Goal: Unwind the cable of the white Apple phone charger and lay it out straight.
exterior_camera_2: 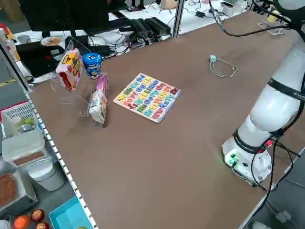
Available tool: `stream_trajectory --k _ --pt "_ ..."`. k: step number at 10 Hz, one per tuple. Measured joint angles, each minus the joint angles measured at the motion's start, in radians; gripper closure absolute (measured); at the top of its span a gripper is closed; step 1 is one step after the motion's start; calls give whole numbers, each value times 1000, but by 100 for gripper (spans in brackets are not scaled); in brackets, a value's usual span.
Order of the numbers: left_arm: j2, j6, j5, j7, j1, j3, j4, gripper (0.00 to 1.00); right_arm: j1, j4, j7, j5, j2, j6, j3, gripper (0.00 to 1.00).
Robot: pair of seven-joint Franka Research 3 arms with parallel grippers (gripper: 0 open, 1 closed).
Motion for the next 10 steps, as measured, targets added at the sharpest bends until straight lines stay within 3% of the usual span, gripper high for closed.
stream_trajectory --k 5,10 --pt "8 -12 0 -43 -100 -4 -2 0 0 0 0 0 0 -2 0 0" --pt "134 -2 -2 -80 -228 -42 -12 1 0 -1 0 0 0 -3 0 0"
